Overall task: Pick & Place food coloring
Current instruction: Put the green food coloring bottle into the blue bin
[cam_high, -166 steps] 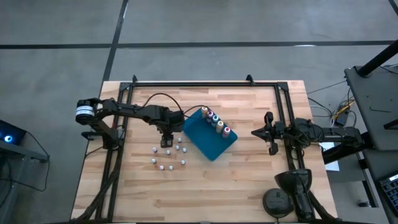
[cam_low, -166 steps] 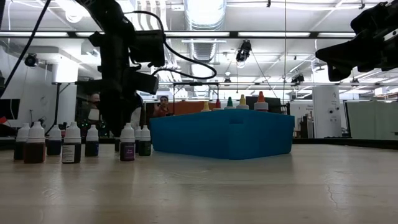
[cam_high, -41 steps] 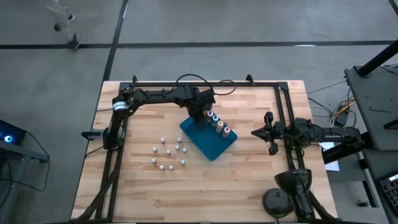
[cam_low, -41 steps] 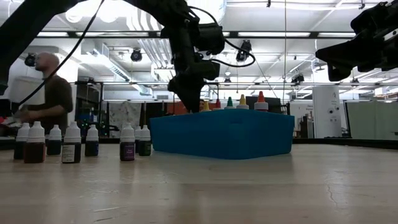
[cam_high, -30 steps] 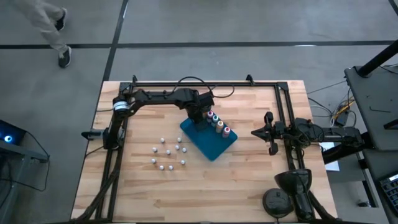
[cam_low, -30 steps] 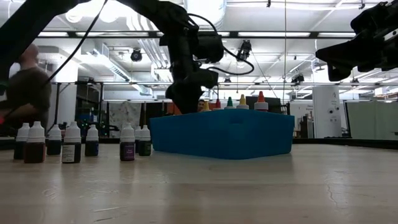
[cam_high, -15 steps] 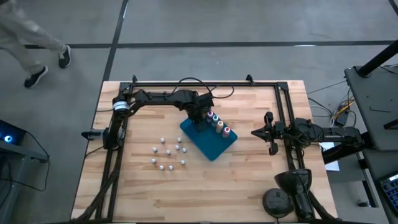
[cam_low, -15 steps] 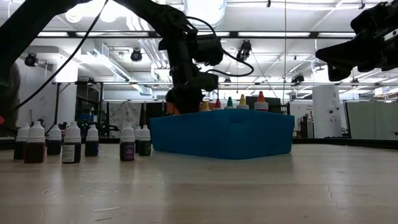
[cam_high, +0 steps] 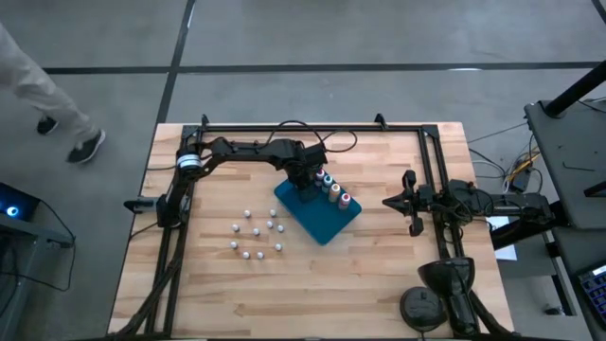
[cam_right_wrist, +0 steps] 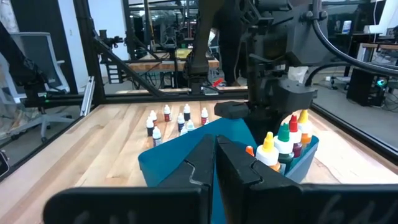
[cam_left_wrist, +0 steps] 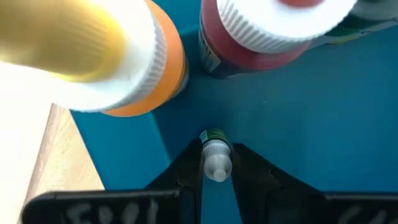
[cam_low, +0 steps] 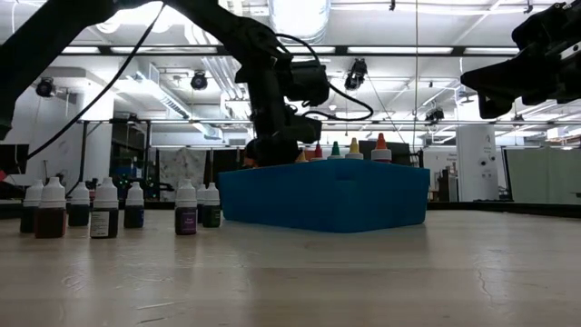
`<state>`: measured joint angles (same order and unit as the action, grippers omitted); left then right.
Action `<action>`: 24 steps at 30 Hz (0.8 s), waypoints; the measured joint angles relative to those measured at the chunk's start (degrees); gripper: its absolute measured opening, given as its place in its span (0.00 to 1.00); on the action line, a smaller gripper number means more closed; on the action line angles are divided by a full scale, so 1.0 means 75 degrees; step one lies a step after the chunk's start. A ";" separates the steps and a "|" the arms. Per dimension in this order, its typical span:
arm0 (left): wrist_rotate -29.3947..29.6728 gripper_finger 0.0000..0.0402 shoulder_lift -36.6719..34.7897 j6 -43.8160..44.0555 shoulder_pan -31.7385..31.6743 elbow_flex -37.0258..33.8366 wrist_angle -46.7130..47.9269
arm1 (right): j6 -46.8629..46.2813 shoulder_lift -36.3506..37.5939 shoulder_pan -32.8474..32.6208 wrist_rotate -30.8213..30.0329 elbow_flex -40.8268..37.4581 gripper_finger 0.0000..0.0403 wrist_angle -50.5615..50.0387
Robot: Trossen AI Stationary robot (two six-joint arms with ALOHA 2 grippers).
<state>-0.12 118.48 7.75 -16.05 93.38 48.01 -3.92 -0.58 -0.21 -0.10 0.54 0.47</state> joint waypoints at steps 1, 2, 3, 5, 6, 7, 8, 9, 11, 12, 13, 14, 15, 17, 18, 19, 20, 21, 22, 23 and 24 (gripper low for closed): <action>0.0000 0.11 0.0002 -0.0011 0.0000 0.0000 0.0000 | -0.0003 0.0000 0.0000 0.0000 0.0000 0.02 0.0000; 0.0000 0.11 0.0003 -0.0020 -0.0003 0.0000 -0.0003 | -0.0011 0.0000 0.0000 0.0000 0.0000 0.02 0.0000; 0.0000 0.11 0.0002 -0.0023 -0.0004 0.0000 0.0000 | -0.0013 0.0000 0.0000 -0.0002 0.0000 0.02 0.0000; -0.0003 0.11 0.0003 -0.0023 -0.0012 0.0000 0.0000 | -0.0001 0.0000 0.0000 -0.0001 0.0000 0.02 0.0000; -0.0003 0.11 0.0002 -0.0023 -0.0012 0.0000 -0.0003 | -0.0008 0.0000 0.0000 0.0000 0.0000 0.02 0.0000; -0.0003 0.11 0.0003 -0.0025 -0.0012 0.0000 -0.0003 | -0.0015 0.0000 0.0000 0.0000 0.0000 0.02 0.0000; -0.0003 0.11 0.0003 -0.0038 -0.0013 0.0000 0.0000 | -0.0005 0.0000 0.0000 0.0000 0.0000 0.02 0.0000; -0.0003 0.11 0.0003 -0.0050 -0.0013 0.0000 -0.0002 | -0.0001 0.0000 0.0000 0.0000 0.0000 0.02 0.0000; -0.0003 0.11 0.0003 -0.0050 -0.0015 0.0000 -0.0003 | -0.0014 0.0000 0.0000 -0.0002 0.0000 0.02 0.0000; -0.0003 0.11 0.0003 -0.0052 -0.0015 0.0000 -0.0003 | -0.0013 0.0001 0.0000 0.0000 0.0000 0.02 0.0000; -0.0003 0.11 0.0002 -0.0052 -0.0015 0.0000 -0.0003 | -0.0001 0.0000 0.0000 0.0000 0.0000 0.02 0.0000; -0.0003 0.11 0.0002 -0.0052 -0.0015 0.0000 -0.0003 | -0.0001 0.0000 0.0000 0.0000 0.0000 0.02 0.0000; -0.0006 0.11 0.0003 -0.0053 -0.0017 0.0000 -0.0003 | -0.0013 0.0000 0.0000 0.0000 0.0000 0.02 0.0000; -0.0006 0.11 0.0003 -0.0055 -0.0017 0.0000 -0.0003 | -0.0001 0.0000 0.0000 0.0000 0.0000 0.02 0.0000; -0.0006 0.11 0.0003 -0.0055 -0.0017 0.0000 -0.0003 | -0.0001 0.0000 0.0000 0.0000 0.0000 0.02 0.0000; -0.0006 0.11 0.0000 -0.0055 -0.0017 0.0000 -0.0003 | -0.0007 0.0000 0.0000 0.0000 0.0000 0.02 0.0000; -0.0006 0.11 0.0002 -0.0055 -0.0017 0.0000 -0.0003 | -0.0015 0.0000 0.0000 -0.0003 0.0000 0.02 0.0000; -0.0006 0.11 0.0003 -0.0058 -0.0017 0.0000 -0.0003 | -0.0007 0.0003 0.0000 -0.0003 0.0000 0.02 0.0000; -0.0006 0.11 0.0003 -0.0061 -0.0017 0.0000 -0.0003 | 0.0000 0.0002 0.0000 -0.0001 0.0000 0.02 0.0000; -0.0006 0.11 0.0001 -0.0063 -0.0017 0.0000 -0.0003 | -0.0005 0.0001 0.0000 0.0000 0.0000 0.02 0.0000; -0.0009 0.11 0.0001 -0.0064 -0.0017 0.0000 -0.0003 | -0.0014 0.0001 0.0000 0.0000 0.0000 0.02 0.0000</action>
<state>-0.19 118.49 7.27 -16.19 93.38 47.99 -4.03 -0.57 -0.21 -0.10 0.54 0.47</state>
